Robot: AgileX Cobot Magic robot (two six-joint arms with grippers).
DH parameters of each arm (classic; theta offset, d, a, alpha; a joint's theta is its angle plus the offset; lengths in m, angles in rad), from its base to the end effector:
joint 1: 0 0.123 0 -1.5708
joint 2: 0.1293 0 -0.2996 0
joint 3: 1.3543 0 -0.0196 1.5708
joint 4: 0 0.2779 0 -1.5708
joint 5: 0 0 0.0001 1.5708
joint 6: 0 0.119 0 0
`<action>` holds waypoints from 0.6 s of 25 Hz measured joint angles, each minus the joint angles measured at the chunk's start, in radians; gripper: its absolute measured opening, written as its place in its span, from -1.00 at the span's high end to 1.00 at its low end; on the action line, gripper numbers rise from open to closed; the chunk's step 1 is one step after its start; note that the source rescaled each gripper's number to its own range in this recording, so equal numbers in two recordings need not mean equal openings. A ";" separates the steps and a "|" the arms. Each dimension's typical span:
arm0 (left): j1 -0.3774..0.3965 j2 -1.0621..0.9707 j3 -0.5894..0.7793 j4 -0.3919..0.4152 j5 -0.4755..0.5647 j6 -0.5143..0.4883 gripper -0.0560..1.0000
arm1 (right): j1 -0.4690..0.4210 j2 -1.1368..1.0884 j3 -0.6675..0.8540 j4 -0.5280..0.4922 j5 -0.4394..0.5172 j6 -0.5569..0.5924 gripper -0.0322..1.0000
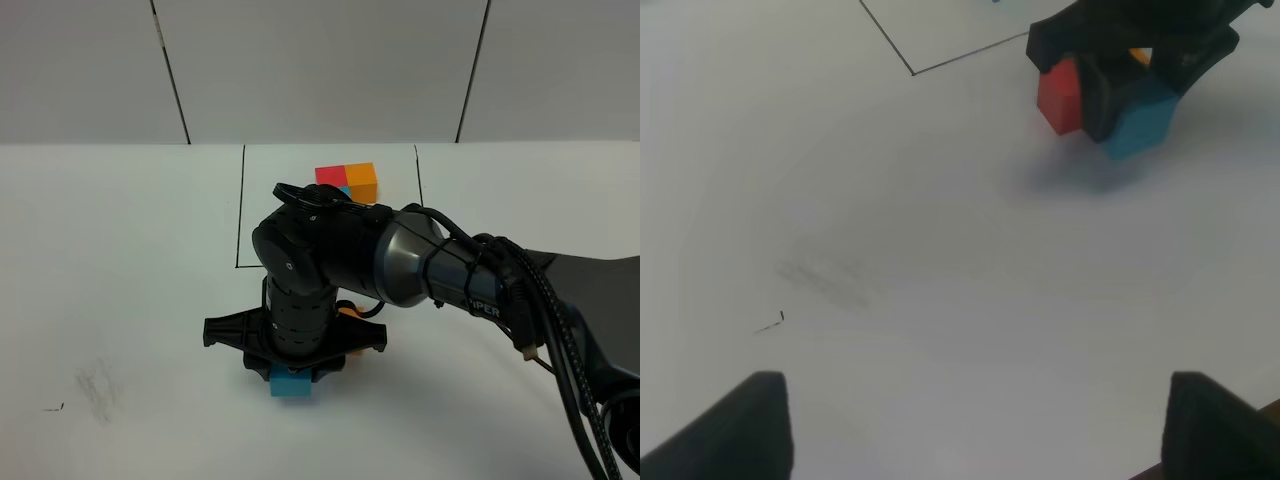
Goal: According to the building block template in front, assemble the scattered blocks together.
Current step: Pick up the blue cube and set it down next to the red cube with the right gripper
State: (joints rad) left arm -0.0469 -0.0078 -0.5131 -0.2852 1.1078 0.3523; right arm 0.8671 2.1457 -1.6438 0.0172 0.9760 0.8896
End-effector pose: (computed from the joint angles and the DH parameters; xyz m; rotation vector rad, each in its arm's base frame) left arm 0.0200 -0.0309 0.2806 0.4287 1.9948 -0.1516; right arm 0.3076 0.3651 0.1402 0.0467 3.0296 0.2252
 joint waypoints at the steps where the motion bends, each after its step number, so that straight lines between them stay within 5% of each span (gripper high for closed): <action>1: 0.000 0.000 0.000 0.000 0.000 0.000 -0.72 | 0.000 0.000 0.000 -0.001 -0.013 0.005 0.56; 6: 0.000 0.000 0.000 0.000 0.000 0.000 -0.72 | 0.000 0.000 0.000 -0.024 -0.083 0.024 0.56; 15: 0.000 0.000 0.000 0.011 0.000 0.000 -0.72 | 0.000 0.000 0.000 -0.138 -0.045 0.084 0.56</action>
State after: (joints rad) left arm -0.0469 -0.0078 -0.5131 -0.2745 1.1078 0.3523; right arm 0.8671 2.1457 -1.6438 -0.1205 0.9309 0.9731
